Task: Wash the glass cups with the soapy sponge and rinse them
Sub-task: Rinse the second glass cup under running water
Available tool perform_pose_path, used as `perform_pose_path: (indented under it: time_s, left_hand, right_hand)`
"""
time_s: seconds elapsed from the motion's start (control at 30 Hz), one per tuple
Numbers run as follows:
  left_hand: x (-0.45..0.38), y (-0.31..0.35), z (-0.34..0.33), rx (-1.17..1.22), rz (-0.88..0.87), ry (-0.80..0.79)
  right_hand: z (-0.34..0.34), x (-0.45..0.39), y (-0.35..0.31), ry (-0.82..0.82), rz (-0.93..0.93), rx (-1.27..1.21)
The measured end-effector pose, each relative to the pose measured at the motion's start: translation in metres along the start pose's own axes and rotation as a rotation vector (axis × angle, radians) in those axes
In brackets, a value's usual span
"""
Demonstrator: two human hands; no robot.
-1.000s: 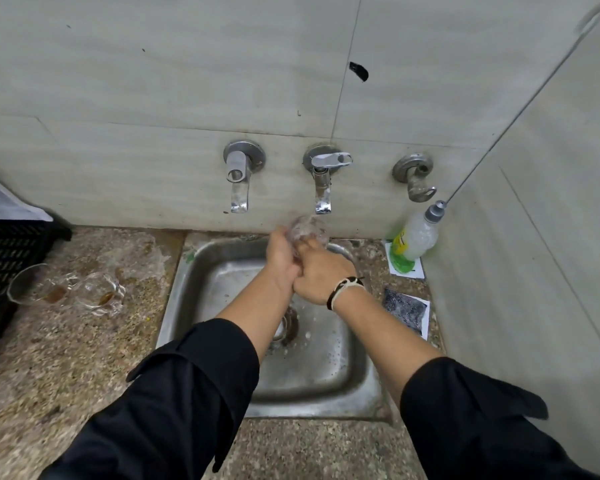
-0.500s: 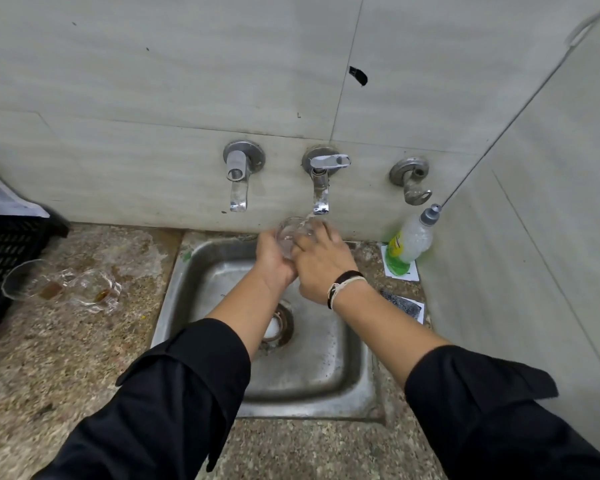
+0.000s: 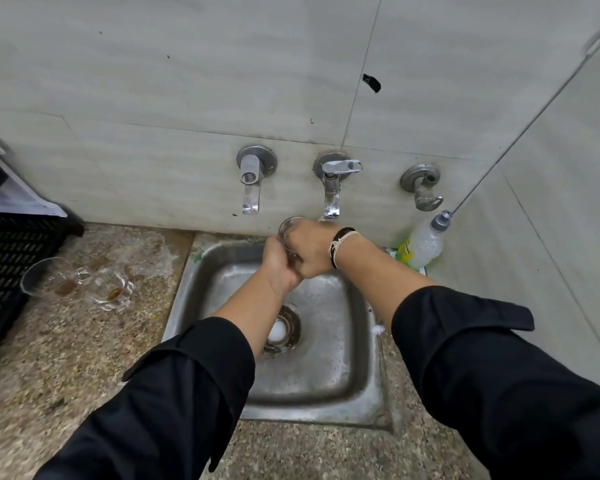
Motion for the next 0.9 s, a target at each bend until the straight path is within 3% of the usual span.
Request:
perform_pose_path:
  time_s: [0.23, 0.33, 0.4, 0.5, 0.73, 0.9]
  left_hand:
    - [-0.007, 0.011, 0.008, 0.009, -0.032, 0.068]
    - [-0.005, 0.008, 0.004, 0.066, -0.004, 0.017]
    - [0.000, 0.006, -0.006, 0.070, -0.028, 0.006]
    - [0.002, 0.013, -0.004, 0.059, -0.094, 0.074]
    - [0.018, -0.011, 0.000, -0.035, -0.064, 0.185]
    - [0.018, -0.015, 0.003, -0.134, -0.087, 0.150]
  right_hand:
    - [-0.013, 0.021, -0.007, 0.189, -0.074, -0.135]
    - [-0.019, 0.042, 0.009, 0.245, -0.273, -0.017]
    - [-0.017, 0.043, 0.014, 0.209, -0.351, -0.111]
    - [-0.025, 0.044, 0.006, 0.111, -0.302, -0.428]
    - [-0.043, 0.054, 0.007, 0.029, -0.367, -0.508]
    - [-0.048, 0.052, 0.003, 0.004, -0.391, -0.630]
Point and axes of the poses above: each hand's wrist, its own x-axis away from the middle knuckle, its own z-axis out of the back of the hand, y = z × x, the point moved 9 cm from there along -x, towards the middle knuckle, and after that the axes turned 4 degrees about -x, right-handed, at the moved point
